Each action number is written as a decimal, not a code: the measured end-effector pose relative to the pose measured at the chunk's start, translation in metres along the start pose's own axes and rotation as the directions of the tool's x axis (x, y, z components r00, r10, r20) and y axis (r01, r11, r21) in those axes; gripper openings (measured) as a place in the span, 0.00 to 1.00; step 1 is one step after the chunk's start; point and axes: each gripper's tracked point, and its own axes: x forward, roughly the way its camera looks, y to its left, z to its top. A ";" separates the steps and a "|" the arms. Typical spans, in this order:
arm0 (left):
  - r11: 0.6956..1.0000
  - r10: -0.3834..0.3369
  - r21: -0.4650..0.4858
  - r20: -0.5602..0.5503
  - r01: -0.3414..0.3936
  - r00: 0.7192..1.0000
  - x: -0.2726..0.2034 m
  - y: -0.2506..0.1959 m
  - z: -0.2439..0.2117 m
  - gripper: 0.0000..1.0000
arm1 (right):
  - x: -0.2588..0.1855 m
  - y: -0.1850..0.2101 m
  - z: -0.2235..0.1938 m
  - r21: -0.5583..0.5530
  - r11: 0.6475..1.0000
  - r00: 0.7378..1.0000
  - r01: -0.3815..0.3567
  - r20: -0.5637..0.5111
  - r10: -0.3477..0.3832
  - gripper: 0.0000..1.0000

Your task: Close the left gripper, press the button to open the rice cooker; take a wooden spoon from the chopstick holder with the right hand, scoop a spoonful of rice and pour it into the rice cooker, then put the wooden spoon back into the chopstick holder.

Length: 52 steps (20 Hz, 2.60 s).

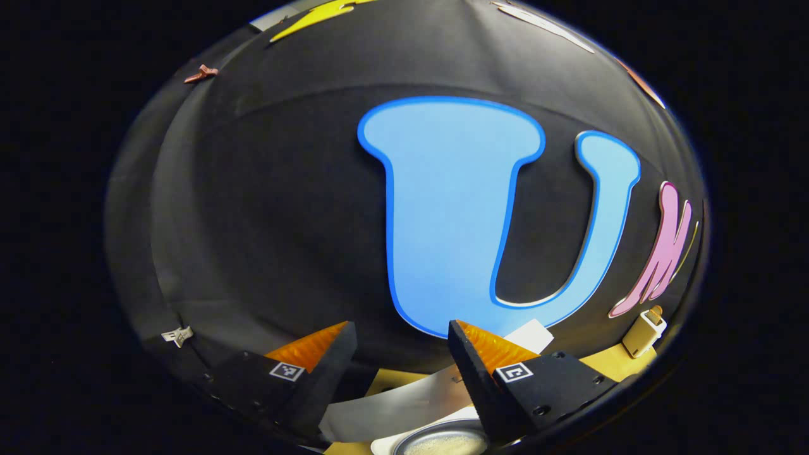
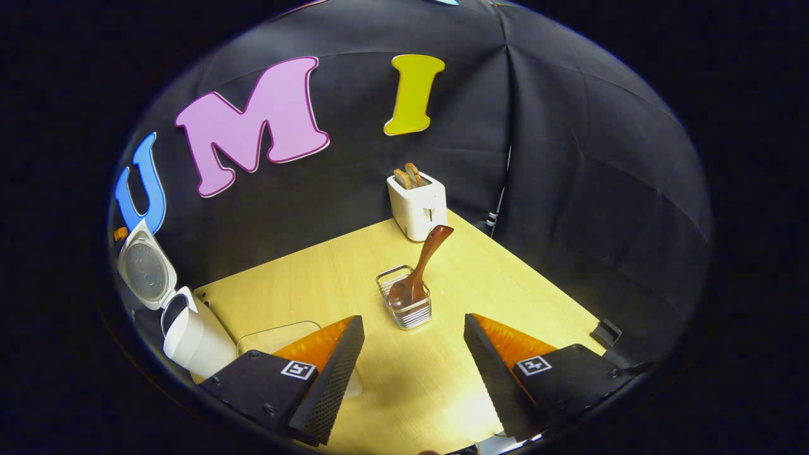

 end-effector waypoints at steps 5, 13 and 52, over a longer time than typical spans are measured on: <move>1.000 -0.028 0.000 -0.047 0.028 0.999 -0.003 -0.010 -0.007 0.95 | -0.010 0.022 -0.031 -0.004 0.999 0.998 -0.039 -0.051 0.038 0.99; 0.985 -0.110 -0.151 -0.204 0.079 0.973 -0.062 -0.053 -0.052 0.95 | -0.004 0.025 -0.046 0.032 0.993 0.991 -0.113 -0.070 0.115 0.99; 0.987 0.102 0.132 -0.058 -0.094 0.993 -0.196 -0.185 -0.140 0.97 | 0.033 0.016 -0.011 -0.115 0.911 0.918 -0.396 -0.030 0.395 0.99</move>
